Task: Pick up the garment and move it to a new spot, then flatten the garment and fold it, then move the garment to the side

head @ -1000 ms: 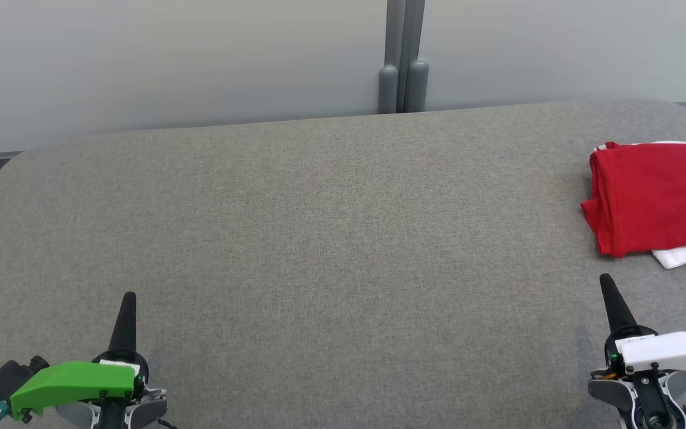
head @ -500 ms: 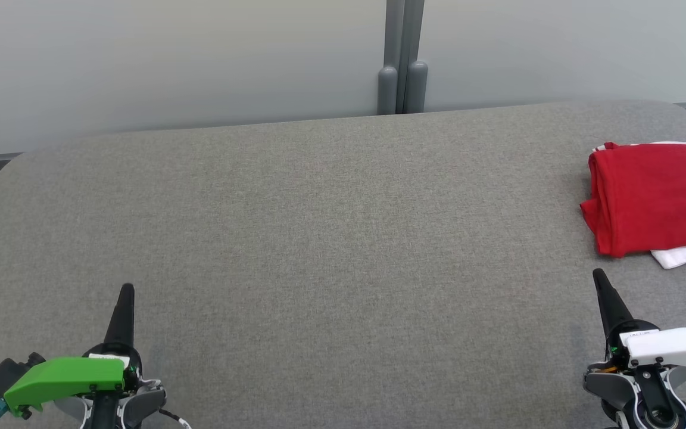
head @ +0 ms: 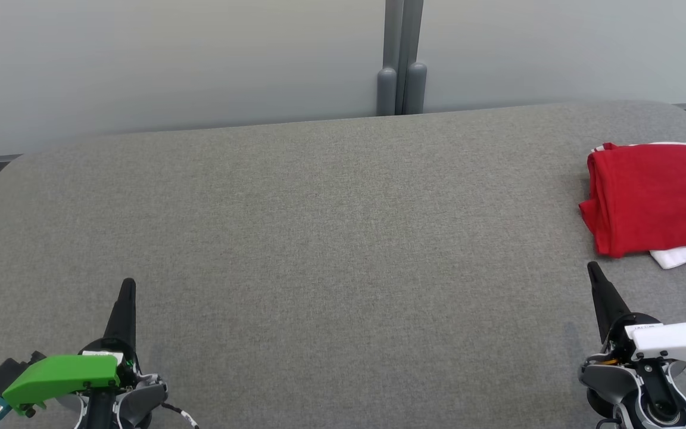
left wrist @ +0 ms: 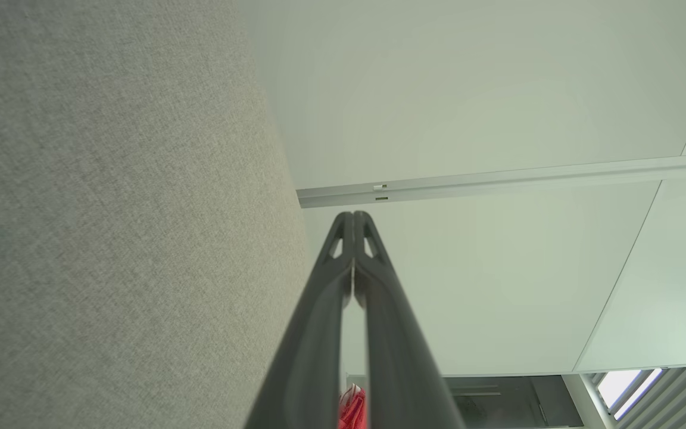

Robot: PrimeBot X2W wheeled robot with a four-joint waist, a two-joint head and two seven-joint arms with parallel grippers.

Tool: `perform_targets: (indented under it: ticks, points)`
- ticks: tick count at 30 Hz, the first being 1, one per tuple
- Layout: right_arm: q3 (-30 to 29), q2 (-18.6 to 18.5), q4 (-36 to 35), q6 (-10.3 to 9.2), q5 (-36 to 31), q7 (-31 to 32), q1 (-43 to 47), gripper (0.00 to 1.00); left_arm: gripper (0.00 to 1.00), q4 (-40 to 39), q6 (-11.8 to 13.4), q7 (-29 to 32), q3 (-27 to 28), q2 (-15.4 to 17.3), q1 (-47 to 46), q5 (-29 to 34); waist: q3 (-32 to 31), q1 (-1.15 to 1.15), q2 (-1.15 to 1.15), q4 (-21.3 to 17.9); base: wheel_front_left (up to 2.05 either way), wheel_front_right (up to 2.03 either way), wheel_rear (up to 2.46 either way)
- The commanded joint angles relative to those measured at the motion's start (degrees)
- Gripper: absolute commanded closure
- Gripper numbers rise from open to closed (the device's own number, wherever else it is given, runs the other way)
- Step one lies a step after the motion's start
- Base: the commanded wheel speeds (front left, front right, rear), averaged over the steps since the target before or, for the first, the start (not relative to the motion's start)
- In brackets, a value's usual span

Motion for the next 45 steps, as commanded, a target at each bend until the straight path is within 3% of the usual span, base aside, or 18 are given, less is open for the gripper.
perform_targets:
  ticks: [1,14,45]
  points:
    - [0.1,-0.4,0.1,0.04,1.4,0.4,-0.6,1.00,1.00,-0.3,-0.4,0.3,0.4,0.0,-1.2,-1.4,0.0,0.00,0.00,0.0,0.00,0.00,0.00]
    - [0.5,-0.4,0.4,0.04,7.1,1.6,-1.2,1.00,1.00,-0.6,-0.6,1.5,1.0,-0.5,-1.5,-5.2,-0.2,0.00,0.00,-0.1,0.00,0.00,0.00]
    - [0.5,-0.4,0.4,0.04,6.9,1.6,-1.1,1.00,1.00,-0.6,-0.6,1.4,1.0,-0.5,-1.5,-5.0,-0.2,0.00,0.00,-0.1,0.00,0.00,0.00]
